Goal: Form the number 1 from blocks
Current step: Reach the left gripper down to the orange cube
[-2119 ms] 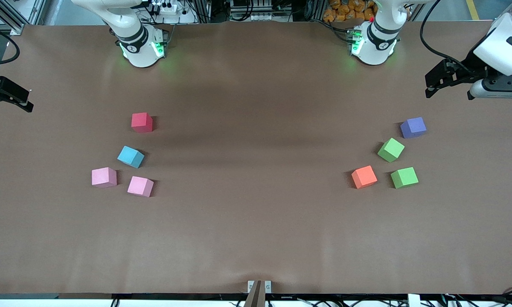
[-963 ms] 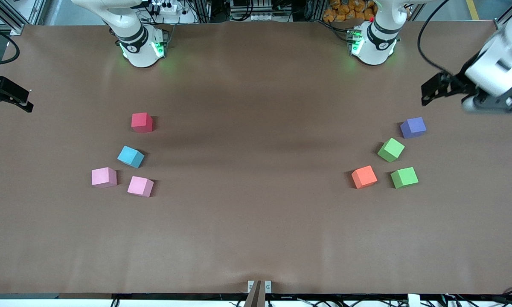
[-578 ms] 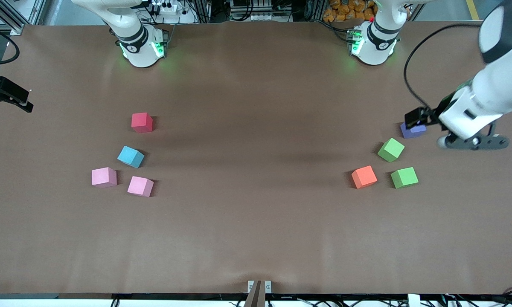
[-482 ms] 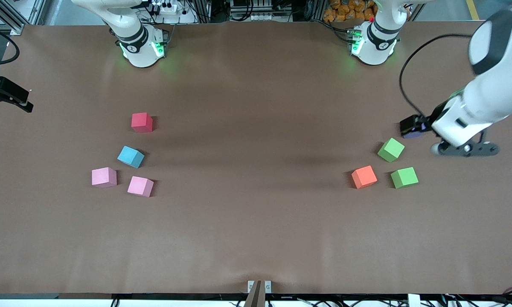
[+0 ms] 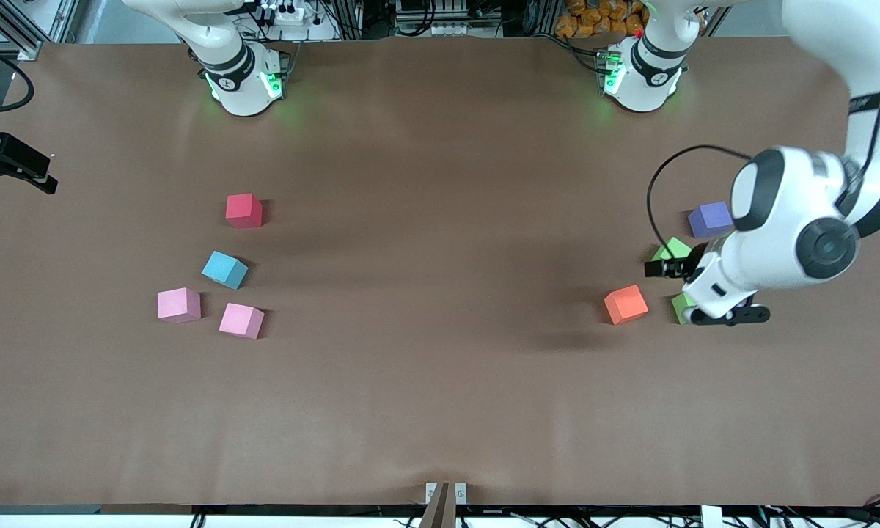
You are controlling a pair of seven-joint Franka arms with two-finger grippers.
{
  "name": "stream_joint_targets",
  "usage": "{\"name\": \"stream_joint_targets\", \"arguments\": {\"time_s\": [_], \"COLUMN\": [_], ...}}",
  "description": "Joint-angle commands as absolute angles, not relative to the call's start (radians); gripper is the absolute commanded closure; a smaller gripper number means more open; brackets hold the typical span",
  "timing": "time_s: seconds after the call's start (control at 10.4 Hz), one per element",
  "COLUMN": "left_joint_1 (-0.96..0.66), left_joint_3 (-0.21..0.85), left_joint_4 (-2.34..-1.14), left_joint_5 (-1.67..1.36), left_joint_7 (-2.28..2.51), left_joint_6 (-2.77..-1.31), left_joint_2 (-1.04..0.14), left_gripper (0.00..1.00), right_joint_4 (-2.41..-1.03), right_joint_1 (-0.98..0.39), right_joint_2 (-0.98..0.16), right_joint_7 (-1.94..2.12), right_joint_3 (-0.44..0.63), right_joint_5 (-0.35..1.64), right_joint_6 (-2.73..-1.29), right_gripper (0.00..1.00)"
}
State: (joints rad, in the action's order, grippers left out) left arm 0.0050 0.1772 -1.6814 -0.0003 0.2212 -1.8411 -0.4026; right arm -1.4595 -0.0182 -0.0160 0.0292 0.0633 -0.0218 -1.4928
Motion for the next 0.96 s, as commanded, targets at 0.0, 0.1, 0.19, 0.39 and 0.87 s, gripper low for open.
{"name": "stream_joint_targets", "arguments": {"time_s": [0.0, 0.1, 0.19, 0.39, 0.87], "left_joint_1": [0.005, 0.005, -0.003, -0.009, -0.020], "left_joint_3": [0.175, 0.175, 0.175, 0.175, 0.175], "left_joint_4": [-1.693, -1.724, -1.730, -1.730, -1.732], "left_joint_5": [0.008, 0.008, 0.008, 0.008, 0.041], "left_joint_7": [0.250, 0.271, 0.311, 0.354, 0.431], "left_joint_6": [-1.914, -1.978, -2.012, -2.069, -2.131], "left_joint_2": [-0.431, -0.436, -0.454, -0.506, -0.584], "left_gripper": [0.00, 0.00, 0.00, 0.00, 0.00], "right_joint_4": [-1.447, -1.448, -1.447, -1.450, -1.561], "right_joint_1": [-0.015, -0.014, -0.014, -0.017, -0.041], "right_joint_2": [-0.037, -0.044, -0.052, -0.061, -0.063], "right_joint_7": [0.018, 0.020, 0.020, 0.021, 0.025], "right_joint_3": [0.061, 0.061, 0.061, 0.061, 0.060], "right_joint_5": [-0.003, 0.014, 0.015, 0.015, 0.020], "right_joint_6": [-1.502, -1.502, -1.503, -1.529, -1.693], "right_gripper": [0.00, 0.00, 0.00, 0.00, 0.00]}}
